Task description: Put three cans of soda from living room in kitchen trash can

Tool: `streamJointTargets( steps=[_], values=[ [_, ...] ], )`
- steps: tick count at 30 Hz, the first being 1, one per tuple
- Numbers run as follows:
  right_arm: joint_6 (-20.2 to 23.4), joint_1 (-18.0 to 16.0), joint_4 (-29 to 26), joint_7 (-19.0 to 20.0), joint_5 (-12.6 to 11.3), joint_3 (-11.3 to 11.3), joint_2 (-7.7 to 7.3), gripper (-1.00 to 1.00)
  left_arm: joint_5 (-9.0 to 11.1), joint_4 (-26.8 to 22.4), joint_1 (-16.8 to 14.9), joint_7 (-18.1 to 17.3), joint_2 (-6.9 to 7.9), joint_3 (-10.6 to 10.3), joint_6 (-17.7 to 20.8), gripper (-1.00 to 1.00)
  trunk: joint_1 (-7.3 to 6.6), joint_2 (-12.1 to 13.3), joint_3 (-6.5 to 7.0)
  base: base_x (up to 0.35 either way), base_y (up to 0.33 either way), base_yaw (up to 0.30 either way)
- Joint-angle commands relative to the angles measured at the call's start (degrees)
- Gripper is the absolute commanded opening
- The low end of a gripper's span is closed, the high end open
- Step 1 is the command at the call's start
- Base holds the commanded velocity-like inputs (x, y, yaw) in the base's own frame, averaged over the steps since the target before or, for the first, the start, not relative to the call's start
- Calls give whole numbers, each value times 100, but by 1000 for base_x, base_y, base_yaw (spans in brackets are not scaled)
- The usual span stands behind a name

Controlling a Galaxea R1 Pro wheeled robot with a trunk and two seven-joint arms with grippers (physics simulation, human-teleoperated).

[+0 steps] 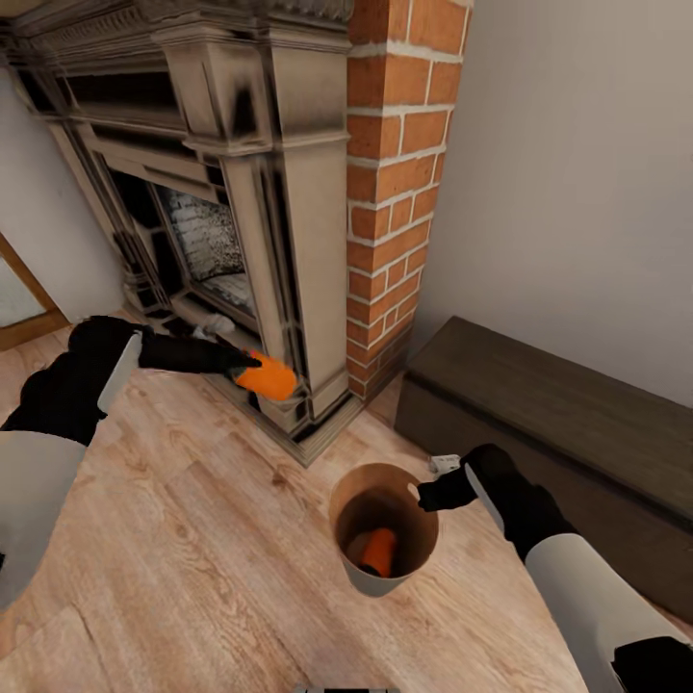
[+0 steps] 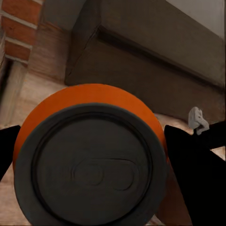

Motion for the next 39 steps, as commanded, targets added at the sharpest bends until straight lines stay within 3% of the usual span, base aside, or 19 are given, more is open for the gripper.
streamJointTargets(
  steps=[1, 3, 6, 11, 13, 15, 18, 22, 25, 29, 32, 34, 39],
  values=[
    [15, -12, 13, 29, -74, 37, 20, -100, -9, 336, -267, -106, -183, -456, 0, -100, -1, 0, 0, 0, 0, 0],
    [15, -29, 23, 29, -78, 78, 54, -100, -9, 619, -500, -214, -507, -997, 0, -100, -1, 0, 0, 0, 0, 0],
    [15, -159, 84, 34, -80, 109, 119, -100, -26, 824, -664, -261, -886, -1562, 0, -100, -1, 0, 0, 0, 0, 0],
    [15, -425, 347, 38, -86, 118, 161, -100, -37, 896, -715, -231, -1110, -1978, 0, -100, -1, 0, 0, 0, 0, 0],
    [15, -609, 583, 39, -88, 122, 171, -100, -29, 891, -725, -109, -1231, -2459, 0, -100, -1, 0, 0, 0, 0, 0],
    [15, -701, 666, 39, -89, 121, 174, -100, -26, 865, -717, -3, -1340, -2714, 0, -100, -1, 0, 0, 0, 0, 0],
    [15, -828, 781, 39, -90, 121, 175, -100, -25, 847, -708, 101, -1407, -2876, 0, -100, -1, 0, 0, 0, 0, 0],
    [15, -1070, 1068, 39, -90, 121, 179, -100, -23, 802, -688, 482, -1539, -3317, 0, -100, -1, 0, 0, 0, 0, 0],
    [15, -1128, 1131, 39, -90, 121, 192, -100, -19, 792, -685, 594, -1592, -3424, 0, -100, -1, 0, 0, 0, 0, 0],
    [15, -1220, 1232, 39, -95, 121, 332, -100, -31, 793, -683, 714, -1866, -3524, 0, -100, -1, 0, 0, 0, 0, 0],
    [15, -1271, 1315, 39, -97, 121, 420, -100, -33, 793, -681, 796, -1941, -3537, 0, -100, -1, 0, 0, 0, 0, 0],
    [15, -1350, 1483, 39, -98, 121, 569, -100, -28, 797, -579, 1084, -2026, -3547, 0, -100, -1, 0, 0, 0, 0, 0],
    [15, -1443, 1587, 39, -99, 115, 710, -100, -30, 836, -425, 1277, -2097, -3553, 0, -100, -1, 0, 0, 0, 0, 0]
  ],
)
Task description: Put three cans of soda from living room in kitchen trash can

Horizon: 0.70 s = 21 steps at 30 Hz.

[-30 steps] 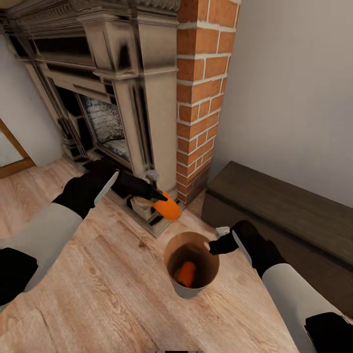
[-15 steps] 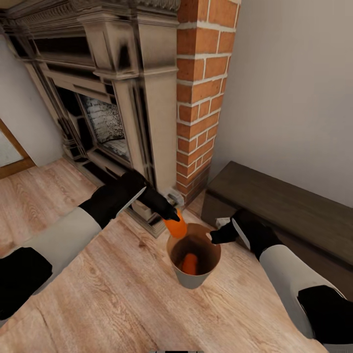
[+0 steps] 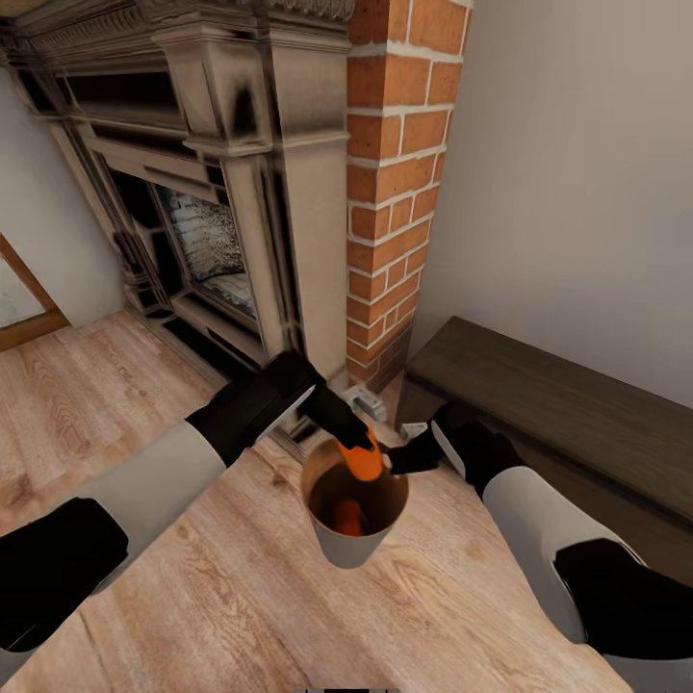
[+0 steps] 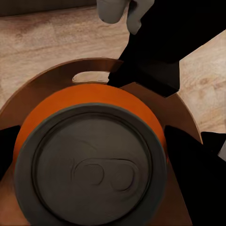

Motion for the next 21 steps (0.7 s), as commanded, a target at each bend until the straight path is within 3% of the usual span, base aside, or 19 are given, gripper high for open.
streamJointTargets(
  steps=[1, 5, 10, 21],
  values=[
    [31, -21, 18, 35, -156, -13, 37, -100, 4, 14, 26, 23, 3, -2, -21, -100, -1, 0, 1, 0, 0, 0],
    [31, -35, 33, 35, -156, -24, 60, -100, -60, 24, 174, 43, 29, -116, -61, -100, -1, 0, 1, 0, 0, 0],
    [31, -44, 35, 35, -156, -44, 59, -100, -541, -5, 314, 49, 38, -267, -67, -100, -1, 0, 1, 0, 0, 0],
    [31, -83, 38, 35, -156, -64, 53, -100, -737, 13, 383, 90, -4, -301, -69, -100, -1, 0, 1, 0, 0, 0]
  ],
)
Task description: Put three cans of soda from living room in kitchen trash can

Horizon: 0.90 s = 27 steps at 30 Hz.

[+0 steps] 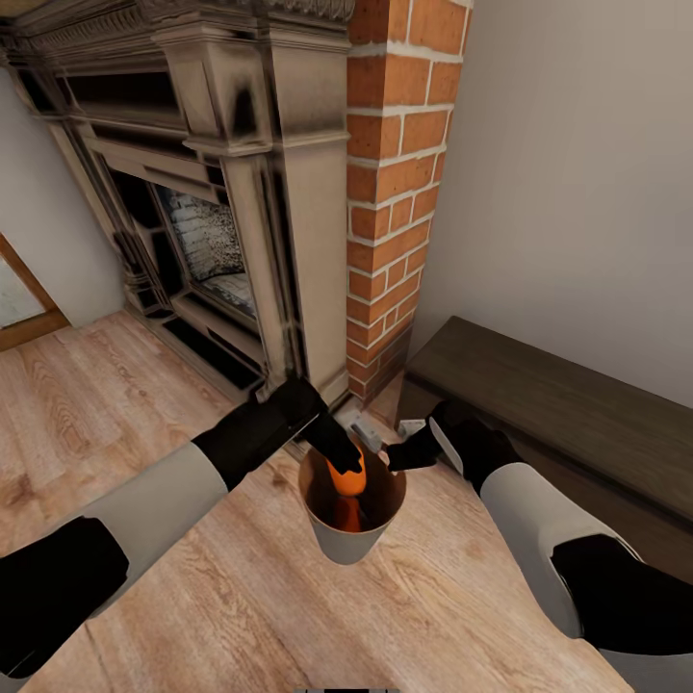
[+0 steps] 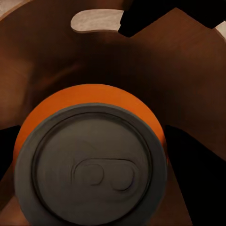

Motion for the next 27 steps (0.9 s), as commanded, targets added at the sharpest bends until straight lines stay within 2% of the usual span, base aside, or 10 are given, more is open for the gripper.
streamJointTargets(
  steps=[1, 8, 15, 27],
  values=[
    [35, -2, 0, 39, -186, -15, 0, -100, -3, -2, 10, 2, -3, -5, -2, -100, 0, 0, 1, 0, 0, 0],
    [35, -3, 0, 39, -186, -17, -1, -100, -17, -11, 184, 145, -8, -36, 2, -100, 0, 0, 1, 0, 0, 0],
    [35, -3, 0, 39, -186, -18, -6, -100, -25, 31, 204, 252, -7, -268, 2, -100, 0, 0, 1, 0, 0, 0],
    [35, -3, 0, 35, -184, -23, 2, -100, -27, 34, 205, 269, -13, -317, 2, -100, 0, 0, 1, 0, 0, 0]
  ],
)
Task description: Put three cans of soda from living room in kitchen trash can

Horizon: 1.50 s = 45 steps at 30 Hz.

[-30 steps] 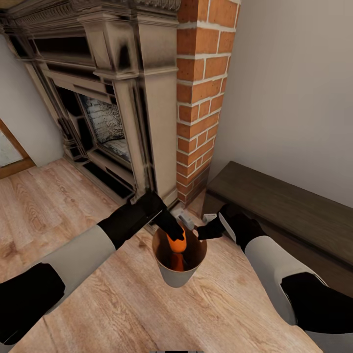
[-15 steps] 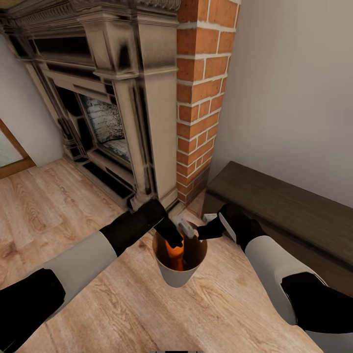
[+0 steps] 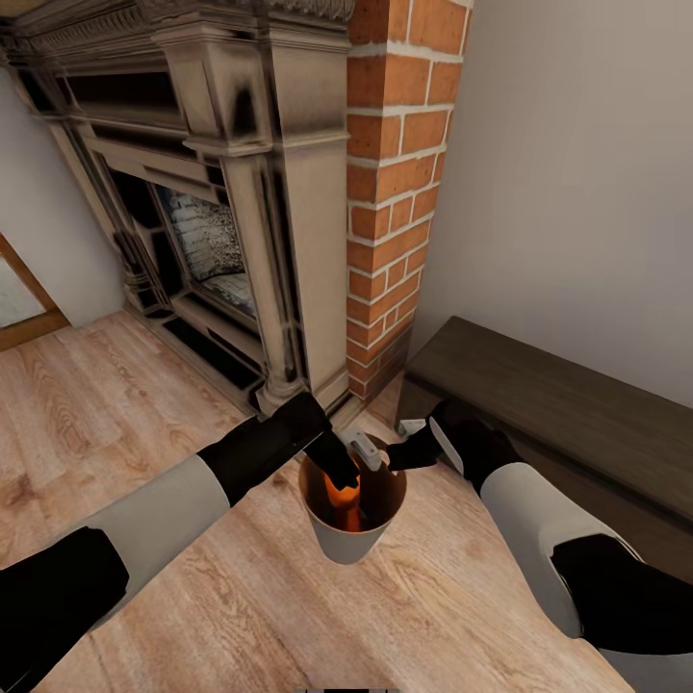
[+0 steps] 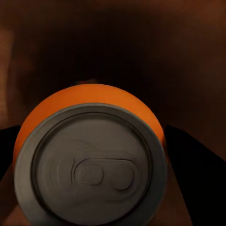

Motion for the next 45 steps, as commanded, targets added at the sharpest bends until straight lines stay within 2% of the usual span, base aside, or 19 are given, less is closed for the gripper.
streamJointTargets(
  steps=[1, 5, 6, 19, 22, 24, 26, 27, 29, 32, 33, 34, 36, 37, 39, 40, 41, 43, 45],
  values=[
    [35, -2, 0, 37, -188, -15, 0, -100, 1, 0, 0, -3, 0, -1, 0, -100, 0, 0, 0, 0, 0, 0],
    [35, -2, 0, 40, -188, -17, -16, -100, -5, 0, 10, -5, 0, -8, 0, -100, 0, 0, 0, 0, 0, 0],
    [35, -2, 0, 41, -188, -17, -21, -100, -6, 0, 30, -9, 0, -11, 0, 100, 0, 0, 0, 0, 0, 0],
    [35, -2, 0, 41, -187, -17, -39, -100, 14, -105, 145, 30, 47, -9, -14, 100, 0, 0, 0, 0, 0, 0],
    [35, -2, 0, 40, -188, -20, -43, -100, 29, -507, 160, 123, 90, 22, -78, 100, 0, 0, 0, 0, 0, 0],
    [35, -2, 0, 41, -186, -23, -47, -100, 37, -915, 249, 132, 264, 46, -94, 100, 0, 0, 0, 0, 0, 0],
    [35, -2, 0, 41, -187, -25, -50, -100, 77, -1679, 397, 129, 727, 138, -96, 100, 0, 0, 0, 0, 0, 0],
    [35, -2, 0, 41, -185, -25, -50, -100, 84, -1876, 437, 129, 866, 193, -96, 100, 0, 0, 0, 0, 0, 0],
    [35, -2, 0, 42, -186, -26, -49, -100, 126, -2545, 628, 88, 1381, 654, -98, 100, 0, 0, 0, 0, 0, 0],
    [35, -2, 0, 42, -186, -26, -53, -100, 144, -2906, 793, -7, 1676, 1164, -101, 100, 0, 0, 0, 0, 0, 0],
    [35, -2, 0, 42, -187, -26, -56, -100, 146, -3077, 923, -59, 1838, 1493, -104, 100, 0, 0, 0, 0, 0, 0],
    [35, -2, 0, 42, -188, -26, -58, -100, 147, -3150, 995, -79, 1915, 1646, -106, 100, 0, 0, 0, 0, 0, 0],
    [35, -2, 0, 42, -185, -26, -64, -100, 160, -3350, 1244, -158, 2169, 2126, -116, 100, 0, 0, 0, 0, 0, 0],
    [35, -2, 0, 42, -184, -26, -71, -100, 166, -3451, 1426, -268, 2314, 2499, -149, 100, 0, 0, 0, 0, 0, 0],
    [35, -2, -2, 42, -184, -26, -82, -100, 170, -3513, 1614, -416, 2405, 2918, -281, 100, 0, 0, 0, 0, 0, 0],
    [35, -2, -6, 42, -182, -26, -93, -100, 165, -3551, 1956, -679, 2474, 3757, -626, 100, 0, 0, 0, 0, 0, 0],
    [35, 0, -7, 42, -182, -26, -98, -100, 146, -3545, 2231, -804, 2496, 4354, -855, 100, 0, 0, 0, 0, 0, 0],
    [35, 3, -8, 42, -181, -23, -104, -100, 109, -3500, 2539, -845, 2507, 4884, -1060, 100, 0, 0, 0, 0, 0, 0],
    [35, 8, -9, 42, -181, -15, -134, -100, 58, -3264, 3188, -568, 2467, 5680, -1680, 100, 0, 0, 0, 0, 0, 0]
  ],
)
